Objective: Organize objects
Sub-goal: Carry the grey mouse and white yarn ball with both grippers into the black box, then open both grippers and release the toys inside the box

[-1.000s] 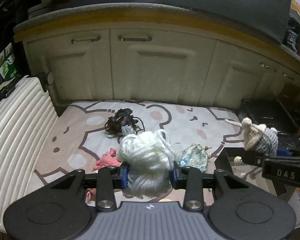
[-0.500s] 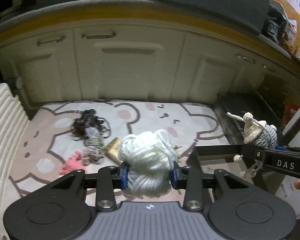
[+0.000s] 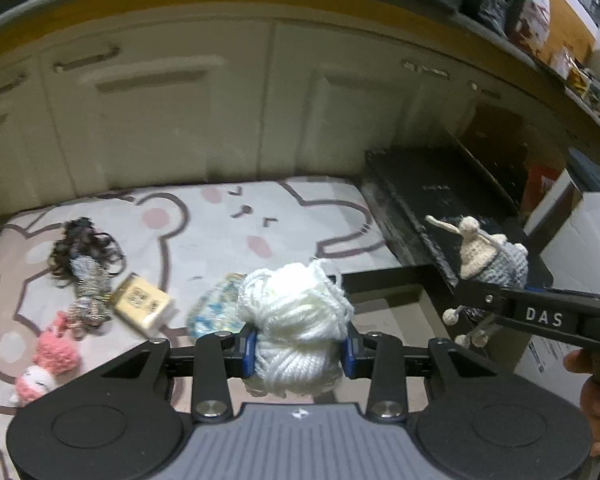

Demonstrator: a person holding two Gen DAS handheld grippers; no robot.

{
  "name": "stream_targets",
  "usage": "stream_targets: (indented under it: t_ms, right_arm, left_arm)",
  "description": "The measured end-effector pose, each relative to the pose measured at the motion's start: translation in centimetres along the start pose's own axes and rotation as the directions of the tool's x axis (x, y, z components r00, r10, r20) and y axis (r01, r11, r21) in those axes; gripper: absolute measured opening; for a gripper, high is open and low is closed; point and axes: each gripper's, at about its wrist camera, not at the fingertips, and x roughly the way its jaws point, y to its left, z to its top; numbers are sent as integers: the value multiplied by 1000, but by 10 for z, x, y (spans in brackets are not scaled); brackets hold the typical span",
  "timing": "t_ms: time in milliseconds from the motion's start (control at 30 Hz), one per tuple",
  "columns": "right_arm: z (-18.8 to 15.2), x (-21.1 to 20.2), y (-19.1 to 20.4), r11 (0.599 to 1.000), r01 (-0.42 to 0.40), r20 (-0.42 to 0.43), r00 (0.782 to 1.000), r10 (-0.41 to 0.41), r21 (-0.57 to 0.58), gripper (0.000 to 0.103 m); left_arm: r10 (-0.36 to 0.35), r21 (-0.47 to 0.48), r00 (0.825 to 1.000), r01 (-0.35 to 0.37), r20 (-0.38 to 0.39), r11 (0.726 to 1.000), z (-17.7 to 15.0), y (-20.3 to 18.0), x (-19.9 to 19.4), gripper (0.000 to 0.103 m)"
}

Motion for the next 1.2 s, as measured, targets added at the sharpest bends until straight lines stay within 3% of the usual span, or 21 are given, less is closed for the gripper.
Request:
stream_targets:
  t_ms: [267,533,733,867,1200]
  right_arm:
    - [-12,31,-20,999,-11,-156,988,19,51,46]
    - [-19,46,-28,999,29,-234,972,-19,38,46]
    - [-22,52,-33,999,43,-264,964,-34,31,46]
    - [-22,55,-37,998,58,-279,959,-45,39,46]
    - [-25,57,-38,995,90,-302,950,-76,34,48]
  left_arm:
    - [-55,31,991,59,-119,998,-4,-22,41,40]
    - [-78,60,975,93,-209,994,-12,-40,69,40]
    - [-69,89,968,93,-240,992,-17,-52,82,43]
    - [-43,113,969,73,-244,991,-18,-56,86,63]
    - [-30,127,967,64,-253,990,-20,-57,86,64]
